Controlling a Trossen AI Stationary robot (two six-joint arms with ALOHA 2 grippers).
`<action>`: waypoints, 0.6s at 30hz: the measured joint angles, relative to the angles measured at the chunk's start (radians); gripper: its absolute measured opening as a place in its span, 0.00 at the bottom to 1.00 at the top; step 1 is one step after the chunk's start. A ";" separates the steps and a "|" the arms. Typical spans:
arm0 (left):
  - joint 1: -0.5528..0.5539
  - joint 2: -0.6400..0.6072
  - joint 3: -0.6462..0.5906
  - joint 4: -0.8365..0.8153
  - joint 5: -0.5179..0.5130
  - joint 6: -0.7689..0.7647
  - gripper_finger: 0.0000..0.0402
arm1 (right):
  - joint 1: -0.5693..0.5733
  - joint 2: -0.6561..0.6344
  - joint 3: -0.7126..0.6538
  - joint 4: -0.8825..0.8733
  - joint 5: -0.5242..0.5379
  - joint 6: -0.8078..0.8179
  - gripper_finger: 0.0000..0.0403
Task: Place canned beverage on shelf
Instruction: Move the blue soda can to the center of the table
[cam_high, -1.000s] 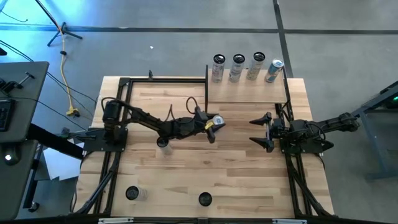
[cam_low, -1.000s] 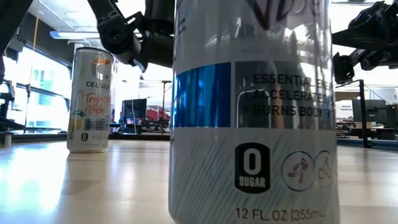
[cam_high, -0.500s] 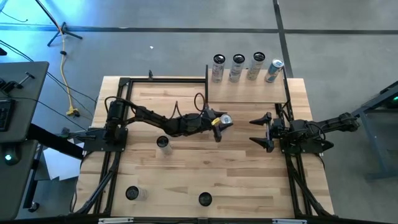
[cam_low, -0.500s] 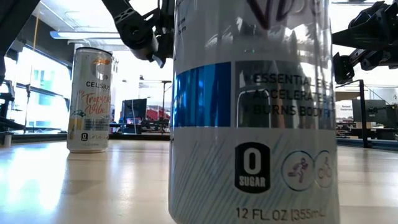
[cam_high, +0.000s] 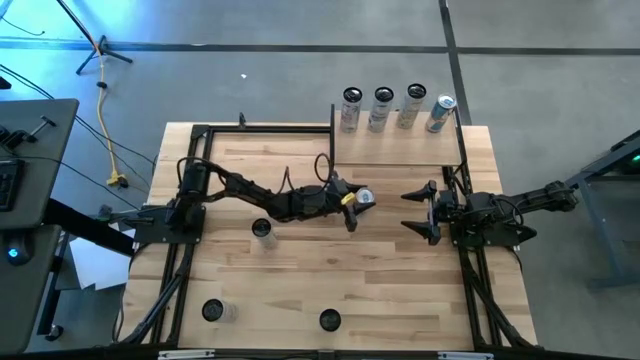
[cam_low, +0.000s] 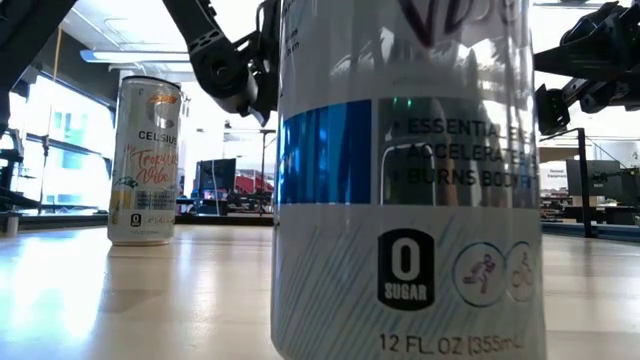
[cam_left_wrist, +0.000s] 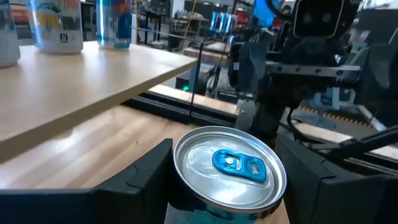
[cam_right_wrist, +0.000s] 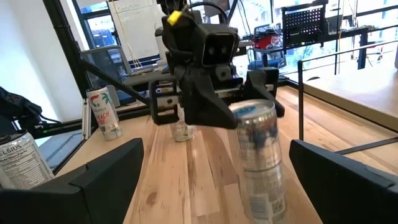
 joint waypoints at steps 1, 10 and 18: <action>0.002 0.000 0.000 0.000 0.006 0.000 0.50 | 0.000 0.000 0.000 0.000 0.000 0.000 0.97; 0.026 0.054 0.084 -0.021 0.074 0.016 0.50 | 0.000 0.000 0.000 0.000 0.001 0.000 0.97; 0.046 0.134 0.170 -0.022 0.134 0.005 0.50 | 0.000 0.000 0.000 0.000 0.004 0.000 0.97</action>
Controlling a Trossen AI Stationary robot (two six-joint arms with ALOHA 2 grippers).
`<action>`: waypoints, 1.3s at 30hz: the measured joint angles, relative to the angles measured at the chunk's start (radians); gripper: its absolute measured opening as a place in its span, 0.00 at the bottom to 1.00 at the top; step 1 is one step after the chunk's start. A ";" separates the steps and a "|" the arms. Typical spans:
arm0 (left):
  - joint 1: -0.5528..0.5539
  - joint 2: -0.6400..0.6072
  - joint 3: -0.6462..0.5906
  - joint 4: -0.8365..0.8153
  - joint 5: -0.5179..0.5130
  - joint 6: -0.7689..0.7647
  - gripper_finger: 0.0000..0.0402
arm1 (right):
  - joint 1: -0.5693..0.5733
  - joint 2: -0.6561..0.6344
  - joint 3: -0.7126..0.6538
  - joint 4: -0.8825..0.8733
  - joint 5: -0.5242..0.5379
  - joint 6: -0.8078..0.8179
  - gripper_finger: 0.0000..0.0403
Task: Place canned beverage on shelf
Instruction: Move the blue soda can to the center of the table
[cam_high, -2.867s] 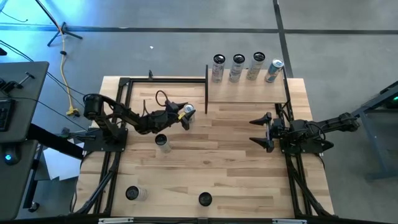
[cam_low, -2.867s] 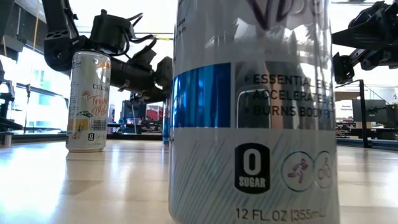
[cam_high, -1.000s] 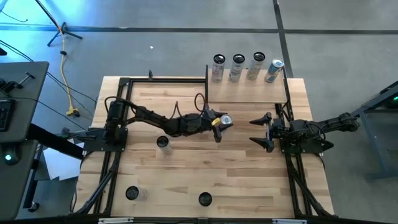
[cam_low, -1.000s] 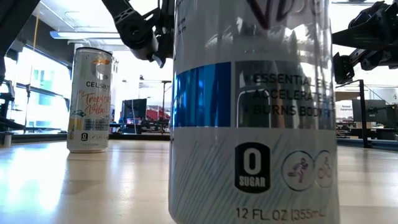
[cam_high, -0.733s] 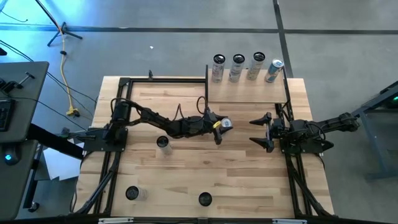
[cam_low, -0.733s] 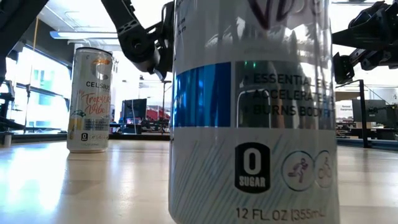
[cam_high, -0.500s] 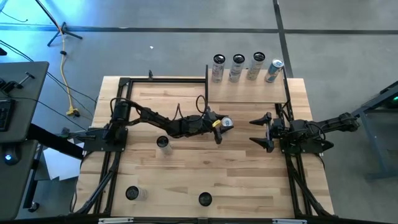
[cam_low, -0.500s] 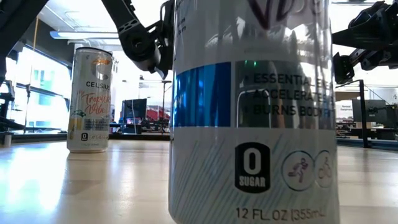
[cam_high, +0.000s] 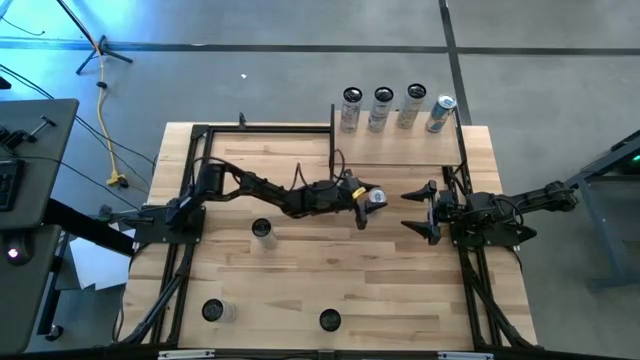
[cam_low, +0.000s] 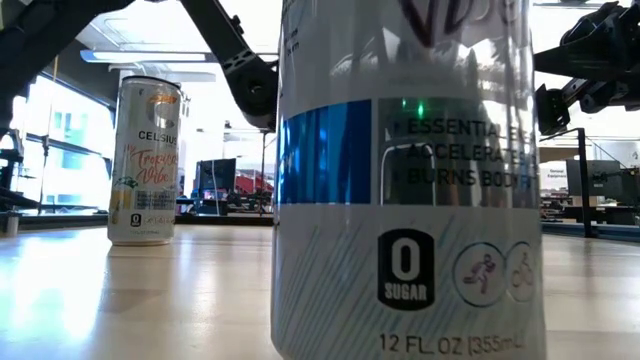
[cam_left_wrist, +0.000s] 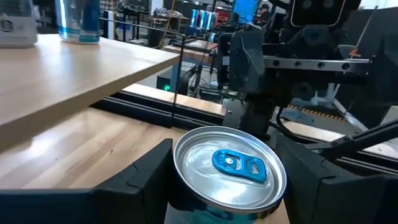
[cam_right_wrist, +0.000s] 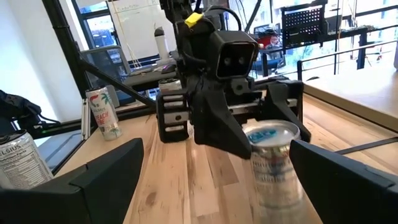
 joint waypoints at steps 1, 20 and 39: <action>0.002 0.010 0.014 0.000 0.005 -0.001 0.50 | 0.000 0.000 0.000 0.000 0.002 0.000 0.97; 0.019 0.073 0.197 -0.217 0.014 -0.044 0.50 | 0.000 0.000 0.000 0.000 0.000 0.000 0.97; 0.017 0.068 0.198 -0.235 -0.036 -0.060 0.68 | 0.000 0.000 0.000 0.000 -0.005 0.000 0.97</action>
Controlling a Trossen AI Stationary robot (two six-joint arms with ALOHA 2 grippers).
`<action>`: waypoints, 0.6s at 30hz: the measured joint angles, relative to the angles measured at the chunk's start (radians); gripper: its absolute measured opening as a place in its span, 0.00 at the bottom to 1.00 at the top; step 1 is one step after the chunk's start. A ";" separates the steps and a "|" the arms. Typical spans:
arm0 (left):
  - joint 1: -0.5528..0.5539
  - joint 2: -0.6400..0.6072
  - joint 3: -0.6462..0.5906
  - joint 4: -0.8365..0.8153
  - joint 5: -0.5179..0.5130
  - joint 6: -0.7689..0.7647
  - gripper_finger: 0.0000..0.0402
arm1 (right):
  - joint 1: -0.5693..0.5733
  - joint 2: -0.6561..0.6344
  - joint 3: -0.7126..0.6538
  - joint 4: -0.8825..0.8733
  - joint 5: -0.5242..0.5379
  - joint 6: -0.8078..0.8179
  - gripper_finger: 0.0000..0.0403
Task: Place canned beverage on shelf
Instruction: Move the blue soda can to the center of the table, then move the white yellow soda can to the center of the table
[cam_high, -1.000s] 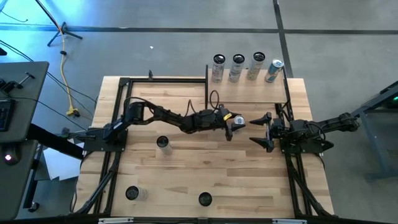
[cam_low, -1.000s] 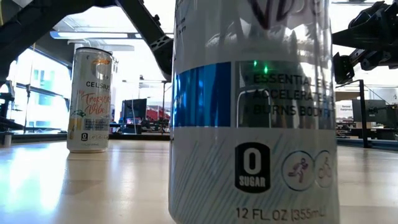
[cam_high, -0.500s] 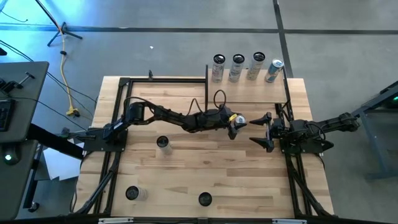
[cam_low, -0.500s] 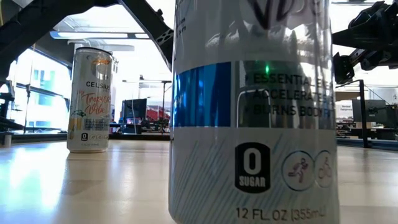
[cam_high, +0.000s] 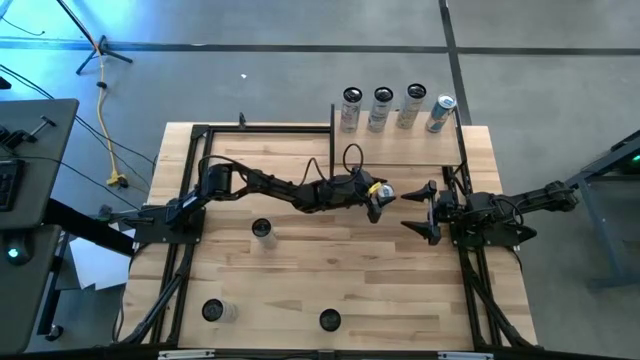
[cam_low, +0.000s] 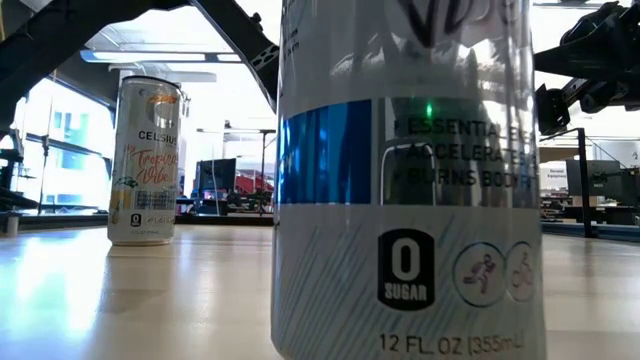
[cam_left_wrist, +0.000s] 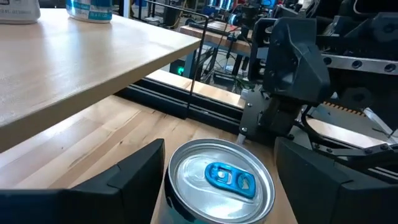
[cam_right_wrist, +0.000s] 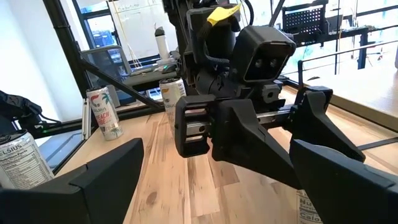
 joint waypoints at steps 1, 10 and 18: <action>0.000 0.000 0.000 -0.001 0.000 0.000 0.69 | 0.000 0.000 0.000 0.000 0.000 0.000 0.97; -0.001 -0.104 -0.061 -0.019 -0.022 0.108 0.70 | 0.000 0.000 0.000 0.000 0.001 0.000 0.97; -0.082 -0.466 -0.358 -0.246 -0.224 0.078 0.70 | 0.000 0.000 0.000 0.000 0.005 0.000 0.97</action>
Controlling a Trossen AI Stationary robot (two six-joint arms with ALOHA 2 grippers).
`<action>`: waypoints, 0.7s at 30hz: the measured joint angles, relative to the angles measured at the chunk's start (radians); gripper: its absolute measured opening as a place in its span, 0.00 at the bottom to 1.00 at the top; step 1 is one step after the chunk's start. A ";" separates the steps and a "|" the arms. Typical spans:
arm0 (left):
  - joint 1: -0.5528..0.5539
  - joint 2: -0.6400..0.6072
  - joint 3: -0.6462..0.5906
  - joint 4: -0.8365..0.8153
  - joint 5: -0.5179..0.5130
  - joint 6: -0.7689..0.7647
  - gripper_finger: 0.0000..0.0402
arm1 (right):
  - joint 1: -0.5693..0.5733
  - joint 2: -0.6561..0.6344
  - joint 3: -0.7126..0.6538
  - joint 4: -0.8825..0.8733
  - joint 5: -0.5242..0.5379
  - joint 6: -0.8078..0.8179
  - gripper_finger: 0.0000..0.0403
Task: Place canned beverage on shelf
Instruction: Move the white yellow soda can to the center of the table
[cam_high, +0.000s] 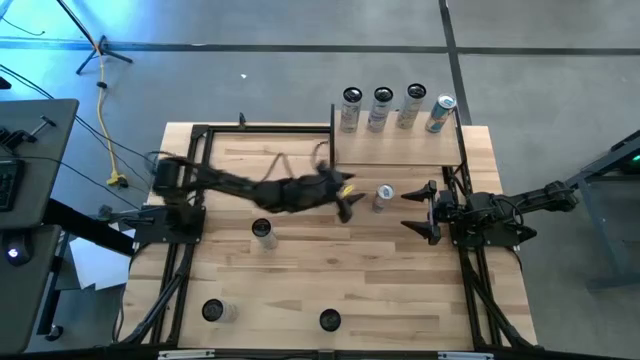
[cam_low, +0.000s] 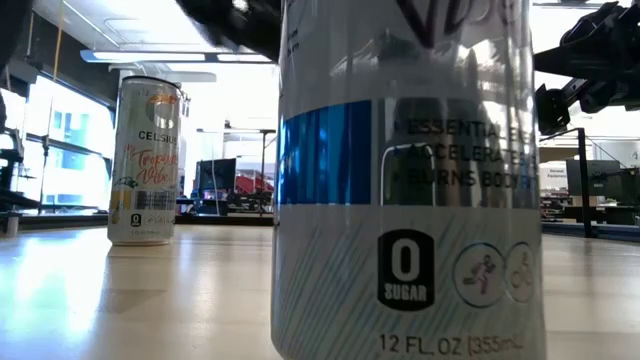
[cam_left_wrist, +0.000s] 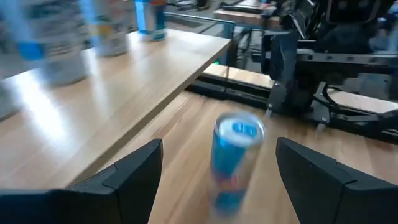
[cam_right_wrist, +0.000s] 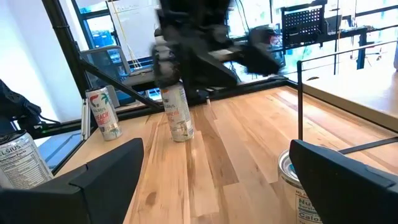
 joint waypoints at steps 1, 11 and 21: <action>-0.027 -0.054 -0.049 -0.011 -0.044 -0.021 0.70 | 0.000 0.000 0.000 0.000 0.000 0.000 0.97; -0.443 -0.424 -0.378 -0.066 -0.733 -0.075 0.70 | 0.000 0.000 0.000 0.000 0.000 0.000 0.97; -0.712 -0.442 -0.439 -0.300 -1.074 -0.337 0.70 | 0.000 0.000 0.000 0.000 -0.001 0.000 0.97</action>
